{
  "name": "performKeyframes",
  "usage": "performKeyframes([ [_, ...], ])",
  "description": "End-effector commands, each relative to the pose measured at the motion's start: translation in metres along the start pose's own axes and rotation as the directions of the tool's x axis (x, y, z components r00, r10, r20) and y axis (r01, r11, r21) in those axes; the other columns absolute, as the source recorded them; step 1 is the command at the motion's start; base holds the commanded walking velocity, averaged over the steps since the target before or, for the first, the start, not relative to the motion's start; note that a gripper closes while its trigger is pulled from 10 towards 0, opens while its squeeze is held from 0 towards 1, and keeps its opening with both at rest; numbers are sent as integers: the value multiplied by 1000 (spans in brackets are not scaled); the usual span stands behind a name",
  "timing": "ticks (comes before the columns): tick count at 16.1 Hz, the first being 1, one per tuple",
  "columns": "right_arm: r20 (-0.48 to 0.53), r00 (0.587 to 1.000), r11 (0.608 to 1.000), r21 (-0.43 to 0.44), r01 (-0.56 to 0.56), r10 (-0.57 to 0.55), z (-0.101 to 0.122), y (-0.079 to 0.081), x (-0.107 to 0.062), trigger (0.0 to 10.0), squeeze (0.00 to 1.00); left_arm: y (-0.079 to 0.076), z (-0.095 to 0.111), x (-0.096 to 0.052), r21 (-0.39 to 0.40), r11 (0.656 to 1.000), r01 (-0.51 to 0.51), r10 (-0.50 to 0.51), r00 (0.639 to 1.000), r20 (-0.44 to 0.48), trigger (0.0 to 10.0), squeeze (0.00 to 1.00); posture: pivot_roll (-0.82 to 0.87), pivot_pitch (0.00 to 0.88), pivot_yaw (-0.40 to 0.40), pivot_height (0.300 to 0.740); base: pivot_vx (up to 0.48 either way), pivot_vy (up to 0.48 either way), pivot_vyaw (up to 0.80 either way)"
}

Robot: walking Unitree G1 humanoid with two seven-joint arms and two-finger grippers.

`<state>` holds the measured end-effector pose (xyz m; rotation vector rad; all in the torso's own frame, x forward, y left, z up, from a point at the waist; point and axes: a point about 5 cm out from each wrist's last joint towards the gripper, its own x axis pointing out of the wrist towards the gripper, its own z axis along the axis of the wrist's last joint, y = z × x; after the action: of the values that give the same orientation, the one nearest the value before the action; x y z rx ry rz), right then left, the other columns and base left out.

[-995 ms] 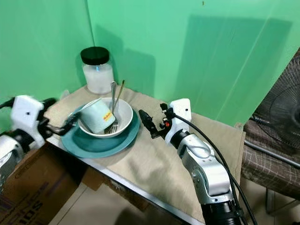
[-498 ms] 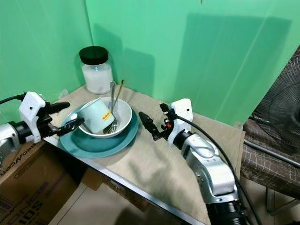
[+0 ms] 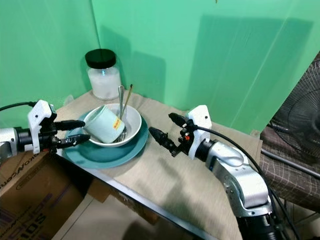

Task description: Setting the table

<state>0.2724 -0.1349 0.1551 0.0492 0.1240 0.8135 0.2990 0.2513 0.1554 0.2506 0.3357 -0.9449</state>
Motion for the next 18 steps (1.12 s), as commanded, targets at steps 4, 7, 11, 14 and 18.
performKeyframes([
  [4, 13, 1000, 999, -26, -26, 26, 10, 0, -4, 10000, 0, 6, 12, -2, 50, 998, 40, -39, 999, -13, 0, 0, 32, 0, 8, 740, 0, 0, 0],
  [7, 1, 998, 998, -29, -57, 57, 10, 1, -5, 10000, 0, 9, 14, -1, 73, 995, 61, -59, 998, -22, 0, 0, 38, 0, 6, 740, 0, 0, 0],
  [11, -27, 994, 994, -39, -104, 103, 8, 5, -6, 10000, 0, 9, 10, 0, 77, 994, 74, -71, 997, -39, 0, 0, 33, 0, 7, 740, 0, 0, 0],
  [14, -45, 990, 990, -40, -133, 131, 8, 7, -7, 10000, 0, 9, 9, 3, 82, 993, 86, -82, 996, -46, 0, 0, 33, 0, 2, 740, 0, 0, 0],
  [18, -44, 990, 990, -38, -136, 135, 8, 7, -8, 10000, 0, 7, 8, 7, 92, 991, 97, -93, 995, -44, 0, 0, 29, 0, 7, 740, 0, 0, 0],
])
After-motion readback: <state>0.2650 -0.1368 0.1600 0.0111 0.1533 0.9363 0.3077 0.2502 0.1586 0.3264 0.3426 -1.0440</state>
